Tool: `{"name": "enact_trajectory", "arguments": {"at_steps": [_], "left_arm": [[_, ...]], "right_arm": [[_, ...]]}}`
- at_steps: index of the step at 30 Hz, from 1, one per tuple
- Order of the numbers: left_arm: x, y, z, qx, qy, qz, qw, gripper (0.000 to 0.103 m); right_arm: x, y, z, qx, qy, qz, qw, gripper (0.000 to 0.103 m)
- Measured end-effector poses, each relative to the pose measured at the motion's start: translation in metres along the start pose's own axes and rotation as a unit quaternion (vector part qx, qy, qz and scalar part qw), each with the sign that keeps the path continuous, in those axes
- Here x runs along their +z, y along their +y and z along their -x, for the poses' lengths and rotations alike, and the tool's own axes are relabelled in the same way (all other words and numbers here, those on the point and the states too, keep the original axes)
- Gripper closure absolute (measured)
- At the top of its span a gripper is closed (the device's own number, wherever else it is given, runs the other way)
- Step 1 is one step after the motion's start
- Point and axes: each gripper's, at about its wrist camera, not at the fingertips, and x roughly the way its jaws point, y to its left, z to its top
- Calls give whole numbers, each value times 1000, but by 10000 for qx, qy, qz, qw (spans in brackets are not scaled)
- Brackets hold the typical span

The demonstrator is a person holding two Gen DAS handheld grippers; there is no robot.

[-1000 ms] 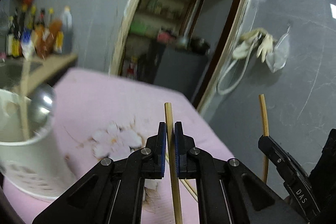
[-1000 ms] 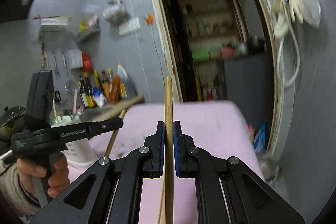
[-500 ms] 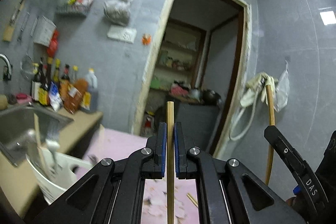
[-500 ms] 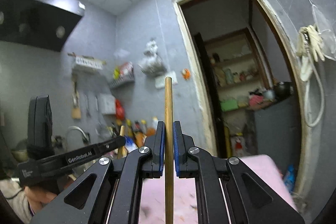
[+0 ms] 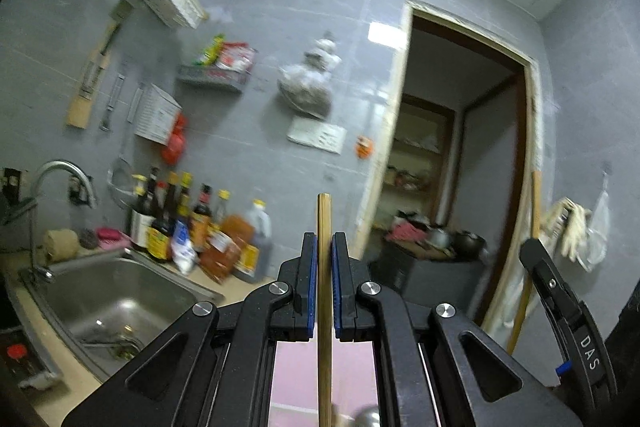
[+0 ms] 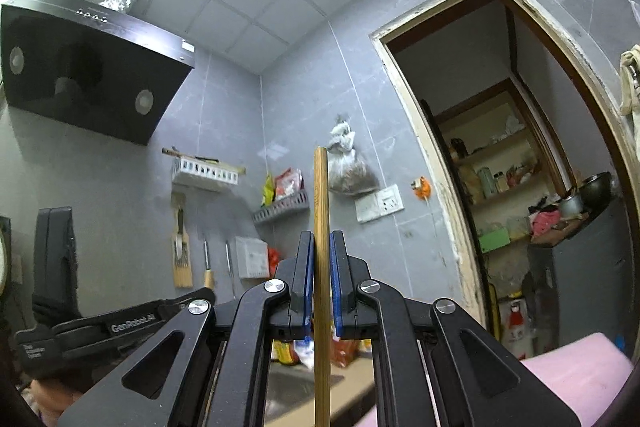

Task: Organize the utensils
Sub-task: 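Lift both held chopsticks and carry them over the white caddy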

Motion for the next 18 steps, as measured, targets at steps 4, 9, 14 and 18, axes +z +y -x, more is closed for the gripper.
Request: {"name": "enact_trajectory", "arguments": {"at_steps": [4,9,14,18], "left_arm": [[6,31,-5,327,-262,329,9986,99],[1,63,-13,738,-486,688,9937,99],[-10,86,-14,1154,-734,954,9860,99],[-13,97,-12,1340,-878,1127,9806,99]], "right_arm": [[-8,2,-14,-49,-159,-138,9998,97],[-17,-2,-25,-315,-245,-270,9988,97],[-33,-7,-30,-527,-184,-347,9978,97],[-45,-12,-32,-580,-53,-399,9975,97]]}}
